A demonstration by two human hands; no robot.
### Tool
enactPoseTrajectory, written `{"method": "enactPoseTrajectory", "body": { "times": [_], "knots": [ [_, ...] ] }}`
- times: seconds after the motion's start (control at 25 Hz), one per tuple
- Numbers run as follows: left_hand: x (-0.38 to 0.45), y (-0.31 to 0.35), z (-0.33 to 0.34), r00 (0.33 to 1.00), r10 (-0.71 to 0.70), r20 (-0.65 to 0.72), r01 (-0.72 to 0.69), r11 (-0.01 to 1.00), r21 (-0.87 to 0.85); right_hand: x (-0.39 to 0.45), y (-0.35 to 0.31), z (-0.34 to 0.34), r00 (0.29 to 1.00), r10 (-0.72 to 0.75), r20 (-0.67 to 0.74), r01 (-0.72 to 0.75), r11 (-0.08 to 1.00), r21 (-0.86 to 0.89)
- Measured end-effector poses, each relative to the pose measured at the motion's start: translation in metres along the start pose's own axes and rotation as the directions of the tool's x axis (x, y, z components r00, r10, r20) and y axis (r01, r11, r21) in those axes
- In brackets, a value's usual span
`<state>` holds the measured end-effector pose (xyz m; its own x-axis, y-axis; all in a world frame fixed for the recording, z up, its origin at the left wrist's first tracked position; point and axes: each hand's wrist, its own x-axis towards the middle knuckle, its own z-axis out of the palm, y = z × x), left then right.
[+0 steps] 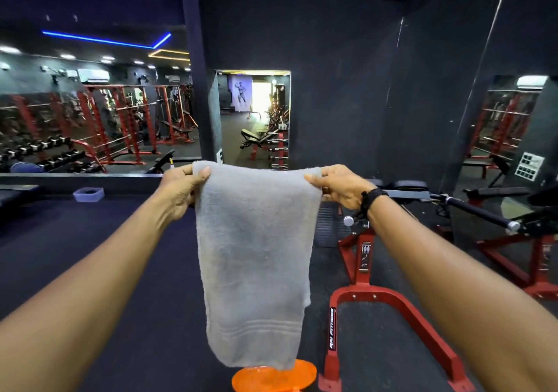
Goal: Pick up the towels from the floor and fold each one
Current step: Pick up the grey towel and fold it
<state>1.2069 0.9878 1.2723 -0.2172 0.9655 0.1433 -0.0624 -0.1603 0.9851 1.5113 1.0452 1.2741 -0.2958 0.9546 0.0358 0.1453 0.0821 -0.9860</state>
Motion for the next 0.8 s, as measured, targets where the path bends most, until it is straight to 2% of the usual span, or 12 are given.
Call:
{"method": "enactPoseTrajectory", "body": {
  "times": [0.08,0.12,0.2,0.32,0.48,0.6,0.68,0.8],
  "knots": [
    [-0.004,-0.006,0.003,0.996,-0.003,0.090,-0.001,0.999,0.041,0.002,0.003,0.001,1.000,-0.021,-0.002,0.021,0.997,0.077],
    [-0.005,-0.008,0.004,0.994,-0.007,0.107,-0.004,0.995,0.095,0.001,0.004,0.000,0.999,-0.011,0.033,0.010,0.999,0.045],
    [-0.004,-0.010,0.006,0.998,0.021,0.066,-0.027,0.995,0.092,0.001,0.007,-0.002,0.999,-0.033,0.040,0.032,0.999,0.022],
    [0.000,-0.010,0.006,0.999,0.035,-0.007,-0.034,0.999,0.010,0.002,0.005,-0.004,0.997,-0.074,0.013,0.072,0.987,0.142],
    [0.003,-0.016,0.006,0.995,0.059,-0.077,-0.052,0.995,0.087,0.001,0.008,-0.002,0.990,-0.087,-0.111,0.102,0.985,0.140],
    [0.001,-0.015,0.010,0.998,0.055,-0.044,-0.053,0.998,0.045,-0.001,0.009,-0.005,0.990,-0.089,-0.105,0.103,0.985,0.138],
    [0.000,-0.014,0.011,0.997,0.072,-0.029,-0.070,0.995,0.064,-0.003,0.010,-0.009,0.992,-0.107,-0.074,0.111,0.992,0.062],
    [0.003,-0.014,0.010,0.985,0.144,-0.098,-0.126,0.978,0.169,-0.001,0.013,-0.011,0.964,-0.141,-0.225,0.116,0.986,-0.122]
  ]
}}
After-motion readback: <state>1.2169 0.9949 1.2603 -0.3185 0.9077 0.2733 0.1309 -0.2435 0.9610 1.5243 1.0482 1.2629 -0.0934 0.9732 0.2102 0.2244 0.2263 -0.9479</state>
